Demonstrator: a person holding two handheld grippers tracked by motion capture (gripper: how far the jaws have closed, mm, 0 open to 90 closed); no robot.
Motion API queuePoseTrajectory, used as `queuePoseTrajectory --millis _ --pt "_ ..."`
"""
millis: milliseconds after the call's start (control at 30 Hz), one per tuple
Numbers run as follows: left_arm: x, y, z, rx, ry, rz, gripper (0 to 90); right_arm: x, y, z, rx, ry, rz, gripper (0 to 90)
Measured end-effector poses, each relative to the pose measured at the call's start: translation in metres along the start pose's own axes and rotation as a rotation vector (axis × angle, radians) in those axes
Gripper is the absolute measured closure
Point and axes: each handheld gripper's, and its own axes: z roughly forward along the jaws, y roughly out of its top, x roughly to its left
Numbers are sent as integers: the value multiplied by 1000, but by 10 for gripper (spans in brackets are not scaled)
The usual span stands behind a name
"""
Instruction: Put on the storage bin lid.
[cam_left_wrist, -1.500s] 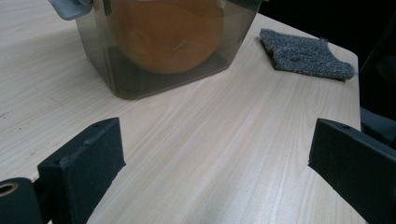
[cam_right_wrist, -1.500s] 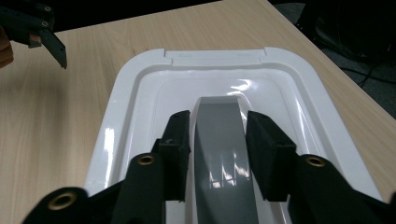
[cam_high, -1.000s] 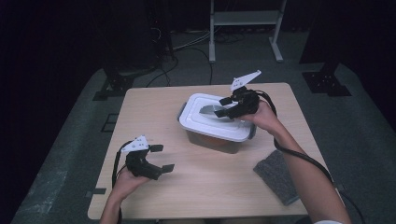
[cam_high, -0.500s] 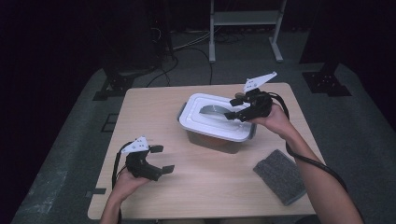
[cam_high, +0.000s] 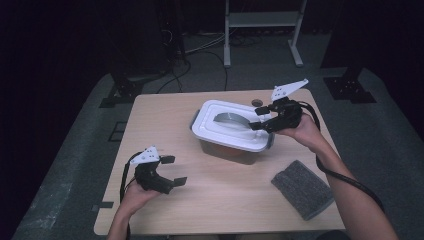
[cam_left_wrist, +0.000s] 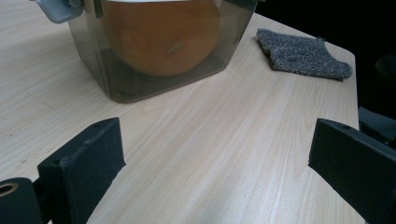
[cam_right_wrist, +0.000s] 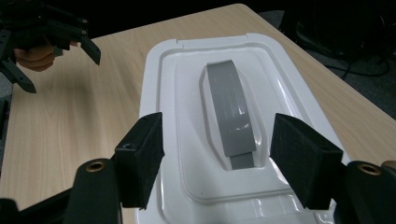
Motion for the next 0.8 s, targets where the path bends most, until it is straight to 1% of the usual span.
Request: queuePoseTrajectory --millis 233,467,800 --pt "0 0 0 6 0 4 24 1 -7 -10 -7 -8 7 320" --pt "-1 0 -1 -2 2 2 24 3 -14 -18 -10 -12 11 310" --pt "-1 0 1 2 -3 2 24 7 -29 -34 -20 -15 24 296"
